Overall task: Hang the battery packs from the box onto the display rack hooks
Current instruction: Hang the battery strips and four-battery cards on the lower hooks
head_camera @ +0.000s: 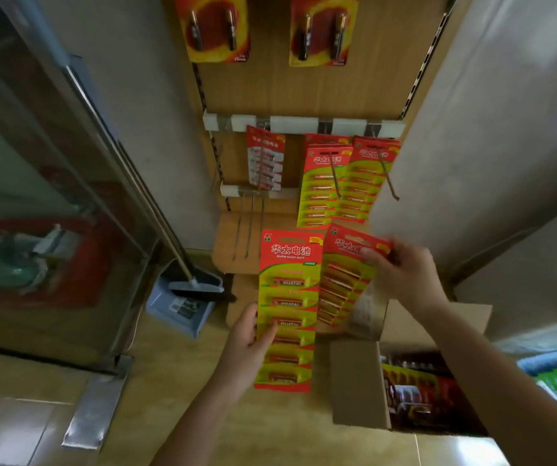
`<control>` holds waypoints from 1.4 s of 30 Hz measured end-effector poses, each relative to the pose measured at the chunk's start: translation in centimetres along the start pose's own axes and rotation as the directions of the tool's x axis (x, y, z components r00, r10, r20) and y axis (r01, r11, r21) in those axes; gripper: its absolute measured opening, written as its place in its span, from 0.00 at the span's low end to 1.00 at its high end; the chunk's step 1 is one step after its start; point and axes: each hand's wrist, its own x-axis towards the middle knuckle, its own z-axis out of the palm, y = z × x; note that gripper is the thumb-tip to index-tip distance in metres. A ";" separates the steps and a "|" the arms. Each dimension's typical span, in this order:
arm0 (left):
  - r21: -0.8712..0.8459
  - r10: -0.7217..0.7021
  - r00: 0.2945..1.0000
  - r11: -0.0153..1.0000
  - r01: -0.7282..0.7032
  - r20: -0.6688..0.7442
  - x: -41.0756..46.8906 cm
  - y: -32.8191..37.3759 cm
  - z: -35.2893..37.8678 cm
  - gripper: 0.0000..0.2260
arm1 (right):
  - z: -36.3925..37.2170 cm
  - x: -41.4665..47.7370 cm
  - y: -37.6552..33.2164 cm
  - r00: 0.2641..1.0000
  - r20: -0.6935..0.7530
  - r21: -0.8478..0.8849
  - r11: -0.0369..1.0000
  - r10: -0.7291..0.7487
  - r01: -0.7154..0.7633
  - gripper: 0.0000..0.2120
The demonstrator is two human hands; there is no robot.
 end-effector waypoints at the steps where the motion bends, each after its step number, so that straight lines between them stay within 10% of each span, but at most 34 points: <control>1: 0.015 0.010 1.000 1.000 -0.010 0.013 0.5 0.4 0.1 0.10 | -0.1 0.3 -0.4 1.000 -0.014 0.012 1.000 0.002 -0.002 0.05; 11: 0.077 0.069 0.997 0.994 -0.071 0.033 7.2 2.4 3.5 0.07 | -3.4 4.6 -0.1 0.981 -0.177 0.095 0.994 0.076 -0.059 0.06; 42: 0.204 0.053 0.995 0.978 -0.034 -0.084 14.7 1.8 6.7 0.07 | -6.5 10.4 3.5 0.997 -0.025 0.234 0.970 0.071 -0.064 0.02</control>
